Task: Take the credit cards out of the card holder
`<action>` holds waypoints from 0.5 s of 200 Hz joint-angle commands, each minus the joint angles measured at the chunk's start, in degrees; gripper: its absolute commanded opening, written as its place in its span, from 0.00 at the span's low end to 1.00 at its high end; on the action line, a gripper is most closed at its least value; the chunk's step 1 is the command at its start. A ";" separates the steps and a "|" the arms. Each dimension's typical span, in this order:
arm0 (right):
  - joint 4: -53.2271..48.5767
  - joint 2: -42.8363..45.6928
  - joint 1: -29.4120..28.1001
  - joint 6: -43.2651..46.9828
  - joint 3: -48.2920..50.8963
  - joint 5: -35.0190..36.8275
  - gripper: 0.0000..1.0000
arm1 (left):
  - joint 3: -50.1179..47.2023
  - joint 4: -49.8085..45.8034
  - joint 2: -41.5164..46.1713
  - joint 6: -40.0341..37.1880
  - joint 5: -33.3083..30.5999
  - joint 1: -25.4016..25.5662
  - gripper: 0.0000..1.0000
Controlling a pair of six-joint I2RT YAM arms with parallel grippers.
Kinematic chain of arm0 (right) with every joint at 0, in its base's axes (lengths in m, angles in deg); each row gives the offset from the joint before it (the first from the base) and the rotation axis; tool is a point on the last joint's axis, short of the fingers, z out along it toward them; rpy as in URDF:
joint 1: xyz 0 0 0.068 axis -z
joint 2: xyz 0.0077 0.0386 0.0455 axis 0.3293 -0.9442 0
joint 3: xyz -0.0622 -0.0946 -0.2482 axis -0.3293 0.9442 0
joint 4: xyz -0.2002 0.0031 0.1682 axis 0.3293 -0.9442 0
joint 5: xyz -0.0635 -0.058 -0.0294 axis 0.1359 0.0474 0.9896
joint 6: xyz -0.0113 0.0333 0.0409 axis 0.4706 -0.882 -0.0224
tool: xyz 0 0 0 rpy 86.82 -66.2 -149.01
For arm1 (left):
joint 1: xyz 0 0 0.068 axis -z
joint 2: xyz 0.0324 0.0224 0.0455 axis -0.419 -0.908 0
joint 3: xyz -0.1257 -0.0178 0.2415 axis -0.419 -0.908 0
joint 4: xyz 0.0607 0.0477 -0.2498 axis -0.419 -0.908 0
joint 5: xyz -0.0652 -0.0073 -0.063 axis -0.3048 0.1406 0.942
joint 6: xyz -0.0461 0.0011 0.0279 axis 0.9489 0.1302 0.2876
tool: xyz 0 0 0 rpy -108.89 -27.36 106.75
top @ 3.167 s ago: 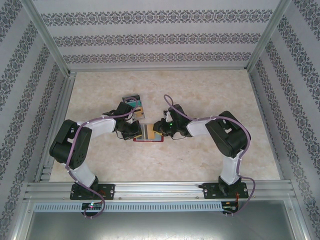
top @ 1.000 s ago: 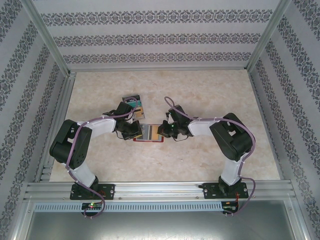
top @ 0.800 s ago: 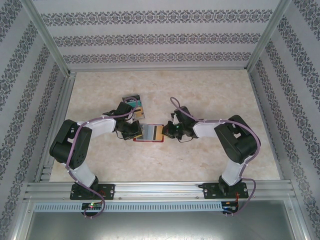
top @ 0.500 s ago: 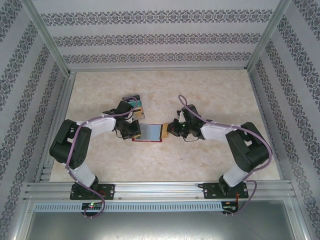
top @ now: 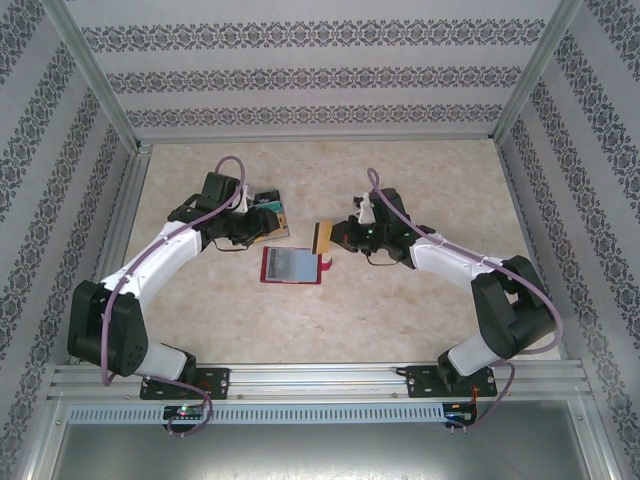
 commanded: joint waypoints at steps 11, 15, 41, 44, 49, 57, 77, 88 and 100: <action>6.56 0.28 -0.07 -2.26 -4.12 -5.24 0.00 | -2.95 13.83 -0.26 7.93 10.82 -1.39 0.42; 7.37 0.16 -0.04 -2.61 -4.25 -5.66 0.00 | -3.44 15.42 -0.32 8.96 11.56 -1.54 0.41; 11.89 -0.82 -0.20 -5.07 -4.74 -7.77 0.00 | -6.15 23.81 -0.52 13.89 14.48 -1.93 0.38; 12.40 -0.91 -0.24 -5.33 -4.82 -8.00 0.00 | -6.36 24.33 -0.63 14.17 14.79 -1.93 0.37; 13.08 -1.14 -0.35 -5.66 -4.85 -8.30 0.00 | -6.56 25.05 -0.76 14.57 15.09 -1.97 0.36; 13.73 -1.50 -0.57 -6.00 -5.01 -8.80 0.00 | -6.84 26.32 -0.95 15.28 15.70 -1.93 0.35; 15.39 -2.48 -1.19 -6.86 -5.12 -9.73 0.00 | -7.53 29.14 -1.40 16.77 16.77 -1.93 0.33; 15.96 -2.85 -1.51 -7.19 -5.19 -9.79 0.00 | -7.41 29.05 -1.70 16.77 17.02 -1.93 0.32; 16.29 -3.21 -1.77 -7.31 -5.20 -9.84 0.00 | -7.53 29.39 -1.89 16.86 17.11 -1.97 0.31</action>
